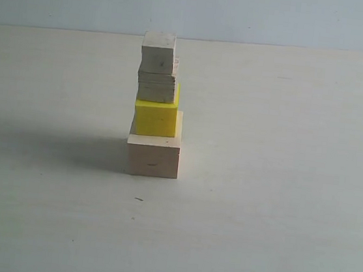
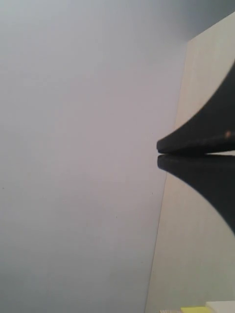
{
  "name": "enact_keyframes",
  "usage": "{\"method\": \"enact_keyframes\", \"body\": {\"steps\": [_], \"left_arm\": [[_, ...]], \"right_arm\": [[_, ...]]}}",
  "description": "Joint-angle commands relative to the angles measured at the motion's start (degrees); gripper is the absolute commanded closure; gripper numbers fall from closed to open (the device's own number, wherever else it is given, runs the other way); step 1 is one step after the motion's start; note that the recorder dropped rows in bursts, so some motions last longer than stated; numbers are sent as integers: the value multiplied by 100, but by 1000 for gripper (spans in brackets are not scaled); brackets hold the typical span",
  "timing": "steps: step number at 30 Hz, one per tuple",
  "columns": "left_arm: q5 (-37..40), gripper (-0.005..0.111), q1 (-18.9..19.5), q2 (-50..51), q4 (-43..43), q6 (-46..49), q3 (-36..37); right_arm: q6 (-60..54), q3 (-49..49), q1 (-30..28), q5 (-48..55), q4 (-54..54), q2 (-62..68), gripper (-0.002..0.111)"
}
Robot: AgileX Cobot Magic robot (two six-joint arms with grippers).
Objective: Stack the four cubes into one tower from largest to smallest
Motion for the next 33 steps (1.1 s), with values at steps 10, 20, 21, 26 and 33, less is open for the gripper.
{"method": "enact_keyframes", "body": {"steps": [10,20,21,26,33], "left_arm": [[7,107,9,-20,-34,4,-42],[-185,107,9,-20,21,234,458],[-261,107,9,-20,21,234,625],[-1008,107,9,-20,-238,234,1484],[-1609,107,9,-20,-650,234,2143]], "right_arm": [[5,-46,-12,-13,-3,-18,108],[5,-46,-12,-13,-3,-18,108],[5,-46,-12,-13,-3,-18,108],[5,-46,-12,-13,-3,-18,108],[5,-46,-12,-13,-3,-18,108]]}}
